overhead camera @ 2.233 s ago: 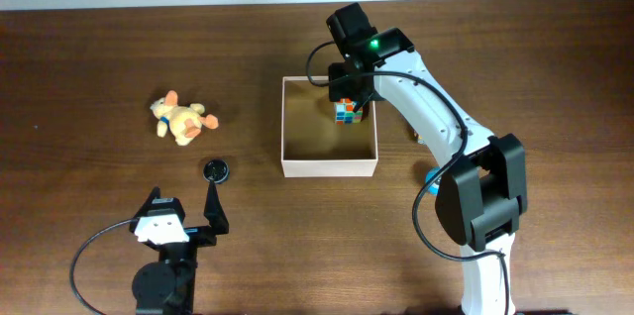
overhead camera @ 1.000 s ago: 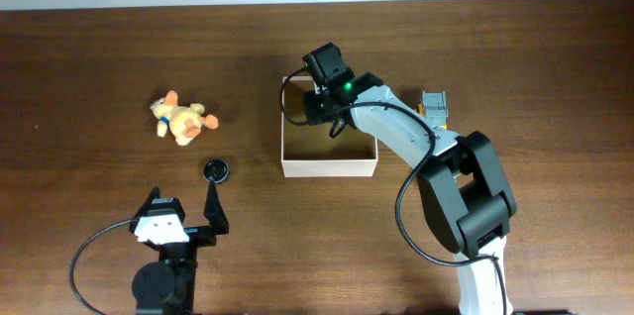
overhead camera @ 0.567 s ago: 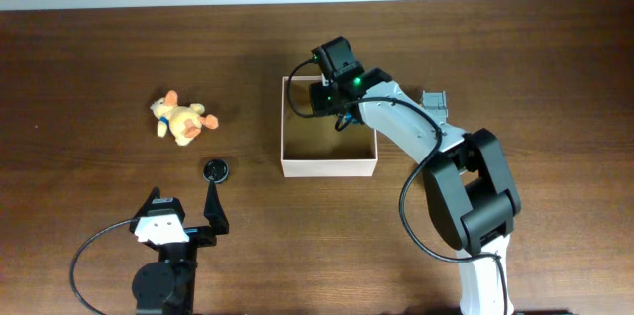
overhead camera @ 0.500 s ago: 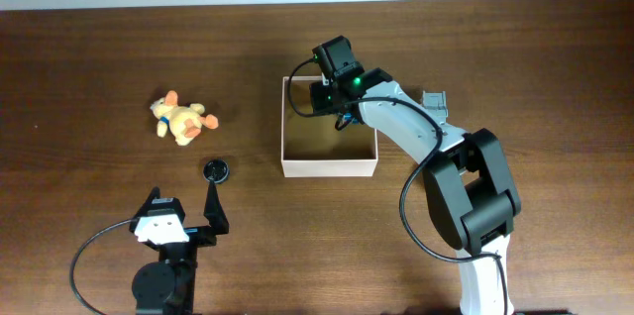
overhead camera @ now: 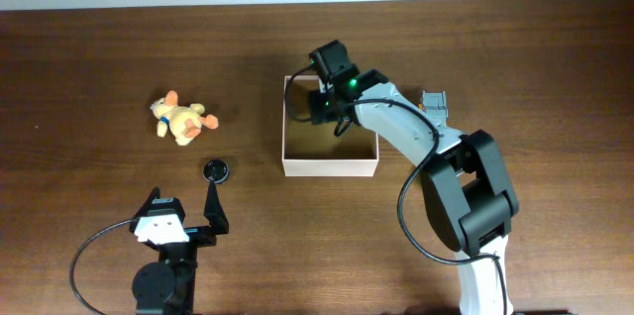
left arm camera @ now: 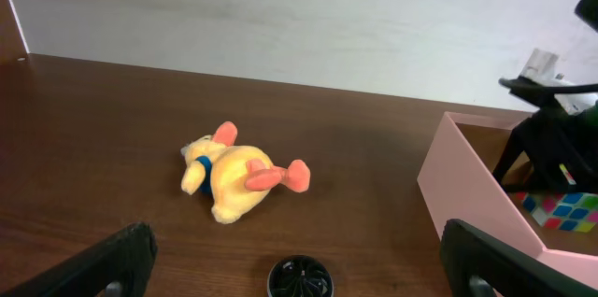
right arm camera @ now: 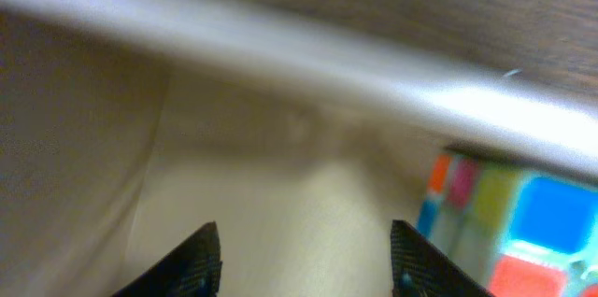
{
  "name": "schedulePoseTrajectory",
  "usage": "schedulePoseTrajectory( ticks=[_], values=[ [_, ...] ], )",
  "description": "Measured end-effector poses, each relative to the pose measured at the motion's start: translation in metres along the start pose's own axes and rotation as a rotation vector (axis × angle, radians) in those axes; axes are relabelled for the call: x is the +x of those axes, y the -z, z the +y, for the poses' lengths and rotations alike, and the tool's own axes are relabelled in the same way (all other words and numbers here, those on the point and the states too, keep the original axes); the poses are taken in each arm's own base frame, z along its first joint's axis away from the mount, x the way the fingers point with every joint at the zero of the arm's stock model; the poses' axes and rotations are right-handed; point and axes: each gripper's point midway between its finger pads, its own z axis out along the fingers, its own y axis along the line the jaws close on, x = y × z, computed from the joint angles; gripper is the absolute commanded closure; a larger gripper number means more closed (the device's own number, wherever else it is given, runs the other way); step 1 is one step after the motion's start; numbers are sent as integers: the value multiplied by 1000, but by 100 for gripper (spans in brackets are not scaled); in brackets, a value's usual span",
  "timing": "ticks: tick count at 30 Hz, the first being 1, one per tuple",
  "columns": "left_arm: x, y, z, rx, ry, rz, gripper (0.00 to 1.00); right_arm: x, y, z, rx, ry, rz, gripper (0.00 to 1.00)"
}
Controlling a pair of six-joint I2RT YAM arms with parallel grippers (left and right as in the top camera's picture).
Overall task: Pack container
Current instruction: 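Move the right gripper over the yellow toy dump truck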
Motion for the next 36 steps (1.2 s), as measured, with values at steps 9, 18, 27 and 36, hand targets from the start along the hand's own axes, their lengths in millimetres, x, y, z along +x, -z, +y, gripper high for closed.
schedulePoseTrajectory(
  ticks=[9,18,27,36],
  values=[
    [0,0,0,0,0,0,1,-47,65,35,-54,70,-69,31],
    [0,0,0,0,0,0,1,-83,173,-6,79,30,-144,23],
    [0,0,0,0,0,0,1,-39,197,-143,306,-262,53,19],
    [0,0,0,0,0,0,1,4,171,-205,360,-461,188,19]
  ],
)
